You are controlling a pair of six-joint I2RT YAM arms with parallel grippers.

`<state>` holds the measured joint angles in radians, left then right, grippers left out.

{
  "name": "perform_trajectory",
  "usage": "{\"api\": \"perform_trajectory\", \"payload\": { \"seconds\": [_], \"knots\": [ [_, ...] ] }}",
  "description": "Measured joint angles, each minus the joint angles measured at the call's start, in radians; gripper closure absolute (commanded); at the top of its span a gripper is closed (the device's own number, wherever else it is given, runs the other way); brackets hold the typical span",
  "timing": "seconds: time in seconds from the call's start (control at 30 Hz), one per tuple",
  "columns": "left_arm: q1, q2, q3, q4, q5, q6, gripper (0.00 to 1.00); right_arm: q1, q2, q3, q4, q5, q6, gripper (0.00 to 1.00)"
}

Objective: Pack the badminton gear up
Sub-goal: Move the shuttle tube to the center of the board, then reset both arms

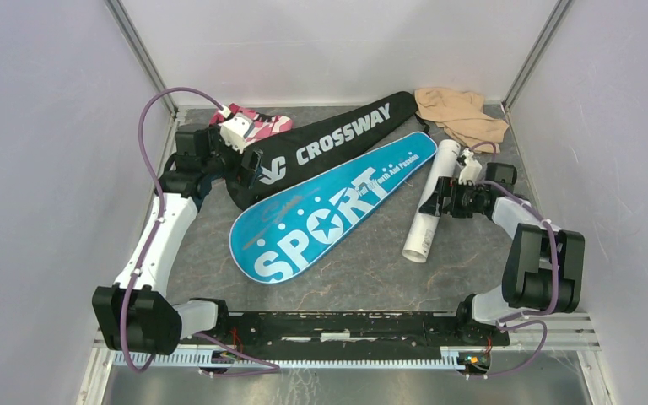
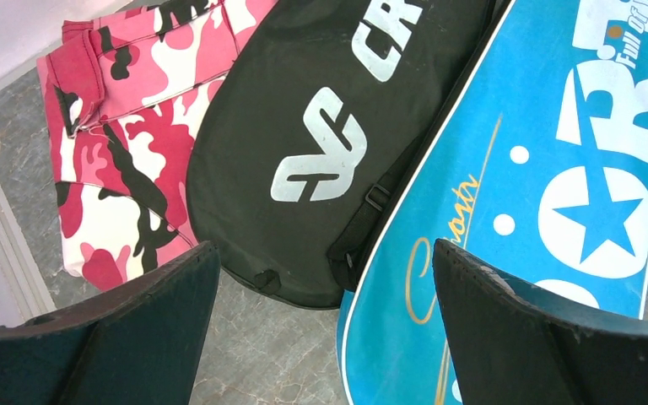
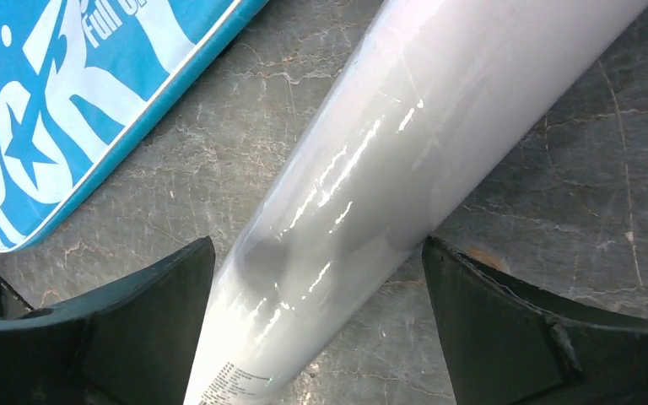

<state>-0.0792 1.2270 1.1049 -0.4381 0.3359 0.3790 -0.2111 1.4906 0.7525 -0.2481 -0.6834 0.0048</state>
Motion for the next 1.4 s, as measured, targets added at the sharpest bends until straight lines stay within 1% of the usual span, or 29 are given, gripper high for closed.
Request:
{"api": "perform_trajectory", "payload": {
  "seconds": [0.2,0.37,0.5,0.53,0.57,0.67,0.77,0.83,0.93,1.1,1.4],
  "knots": [
    [0.000,-0.032,-0.042,0.015,-0.008,-0.005,0.00,0.003,-0.057,0.022,-0.038,0.007,-0.064,0.02],
    [0.000,-0.063,-0.076,0.039,-0.058,-0.048,0.00,0.001,-0.168,0.084,-0.108,0.032,-0.169,0.02],
    [0.000,-0.093,-0.084,0.068,-0.099,-0.098,0.00,0.001,-0.268,0.148,-0.128,0.081,-0.255,0.02],
    [0.000,-0.105,-0.087,0.080,-0.103,-0.109,0.00,0.000,-0.293,0.156,-0.126,0.090,-0.269,0.02],
    [0.000,-0.121,-0.095,0.097,-0.111,-0.126,0.00,0.000,-0.352,0.161,-0.108,0.114,-0.297,0.02],
    [0.001,-0.169,-0.121,0.144,-0.120,-0.158,0.00,0.000,-0.431,0.160,-0.080,0.140,-0.321,0.02],
    [0.001,-0.236,-0.172,0.216,-0.119,-0.193,0.00,0.000,-0.537,0.138,-0.003,0.163,-0.333,0.02],
    [0.001,-0.276,-0.201,0.256,-0.114,-0.214,0.00,0.000,-0.575,0.127,0.029,0.167,-0.333,0.02],
    [0.001,-0.307,-0.219,0.310,-0.097,-0.244,0.00,0.000,-0.599,0.114,0.065,0.170,-0.332,0.02],
    [0.021,-0.346,-0.256,0.365,-0.048,-0.278,0.00,0.000,-0.620,0.113,0.064,0.173,-0.333,0.02],
    [0.034,-0.386,-0.261,0.367,-0.038,-0.289,0.00,0.000,-0.668,0.113,0.050,0.166,-0.334,0.02]
  ]
}}
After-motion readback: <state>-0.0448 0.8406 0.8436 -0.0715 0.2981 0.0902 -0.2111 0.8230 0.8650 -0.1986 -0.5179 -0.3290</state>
